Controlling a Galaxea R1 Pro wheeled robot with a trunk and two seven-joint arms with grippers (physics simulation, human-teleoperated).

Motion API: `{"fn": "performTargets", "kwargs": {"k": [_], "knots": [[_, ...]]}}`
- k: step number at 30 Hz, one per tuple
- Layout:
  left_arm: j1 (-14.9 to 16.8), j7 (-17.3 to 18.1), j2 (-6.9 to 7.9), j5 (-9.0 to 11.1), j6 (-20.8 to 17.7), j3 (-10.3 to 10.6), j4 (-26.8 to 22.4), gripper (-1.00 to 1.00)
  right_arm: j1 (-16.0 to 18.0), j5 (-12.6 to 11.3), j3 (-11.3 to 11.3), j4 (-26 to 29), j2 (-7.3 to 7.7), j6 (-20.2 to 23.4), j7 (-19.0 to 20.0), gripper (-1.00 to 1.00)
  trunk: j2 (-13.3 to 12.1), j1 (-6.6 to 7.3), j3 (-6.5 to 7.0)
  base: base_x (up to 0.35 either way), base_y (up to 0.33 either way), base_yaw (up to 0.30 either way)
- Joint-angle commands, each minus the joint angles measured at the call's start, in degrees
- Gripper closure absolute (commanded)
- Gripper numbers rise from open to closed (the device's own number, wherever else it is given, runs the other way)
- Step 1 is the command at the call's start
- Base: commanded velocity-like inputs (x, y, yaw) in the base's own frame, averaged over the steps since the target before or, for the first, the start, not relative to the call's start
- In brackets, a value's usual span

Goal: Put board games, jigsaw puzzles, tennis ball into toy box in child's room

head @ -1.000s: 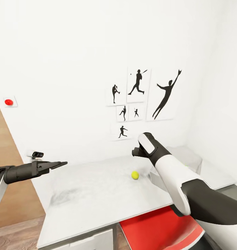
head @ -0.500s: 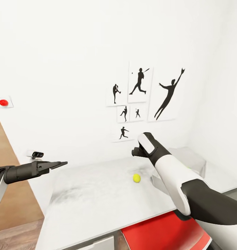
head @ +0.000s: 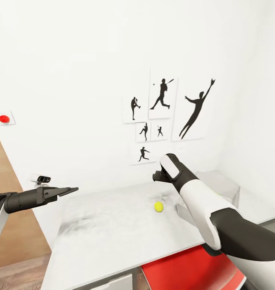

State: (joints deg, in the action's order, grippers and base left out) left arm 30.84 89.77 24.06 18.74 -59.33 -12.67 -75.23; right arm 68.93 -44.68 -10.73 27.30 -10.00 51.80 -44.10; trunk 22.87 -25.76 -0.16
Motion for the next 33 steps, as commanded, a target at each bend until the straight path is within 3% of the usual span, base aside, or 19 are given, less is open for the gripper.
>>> {"fn": "performTargets", "kwargs": {"k": [1,11,15,17,20,23,26,33], "knots": [[0.0,0.2,0.02,0.0,-0.6,0.0,0.0,-1.00,0.0,-0.4,-0.2,0.0,0.00,0.1,-0.5,-1.00,0.0,-0.02,-0.08,0.000,0.000,0.072],[0.4,0.2,-0.74,-0.3,-0.7,0.5,-0.3,-1.00,0.0,-0.5,-0.2,0.0,0.00,0.1,-0.4,-1.00,0.0,-0.02,-0.90,0.000,0.000,0.085],[0.9,0.2,-3.62,-0.5,-0.7,1.6,-0.4,-1.00,0.0,-0.5,-0.2,0.0,0.00,0.1,-0.4,-1.00,0.0,-0.02,-1.26,0.000,0.000,0.072],[1.1,-0.7,-6.56,-1.3,-0.7,3.3,-0.4,-1.00,0.0,-0.5,-0.1,0.0,0.00,0.1,-0.4,-1.00,0.0,-0.02,-1.45,0.000,0.000,0.044],[1.9,-5.8,-11.91,-4.1,-0.7,5.8,-0.4,-1.00,0.0,-0.5,-0.1,-0.1,0.00,0.1,-0.4,-1.00,0.0,-0.02,-1.73,0.000,0.000,0.015],[2.8,-8.2,-14.42,-5.3,-0.7,6.6,-0.4,-1.00,0.0,-0.5,-0.1,-0.1,0.00,0.2,-0.3,-1.00,0.0,-0.02,-2.01,0.000,0.000,0.005],[3.1,-9.4,-15.31,-5.6,-0.7,6.9,-0.3,-1.00,0.0,-0.5,-0.1,-0.1,0.10,0.2,-0.3,-1.00,0.0,-0.02,-2.29,0.000,0.000,0.001],[3.3,-9.7,-15.31,-5.5,-0.7,6.9,-0.3,-1.00,0.0,-0.6,-0.1,-0.1,0.16,0.3,-0.4,-1.00,0.0,-0.02,-2.95,0.000,0.000,0.000]]}}
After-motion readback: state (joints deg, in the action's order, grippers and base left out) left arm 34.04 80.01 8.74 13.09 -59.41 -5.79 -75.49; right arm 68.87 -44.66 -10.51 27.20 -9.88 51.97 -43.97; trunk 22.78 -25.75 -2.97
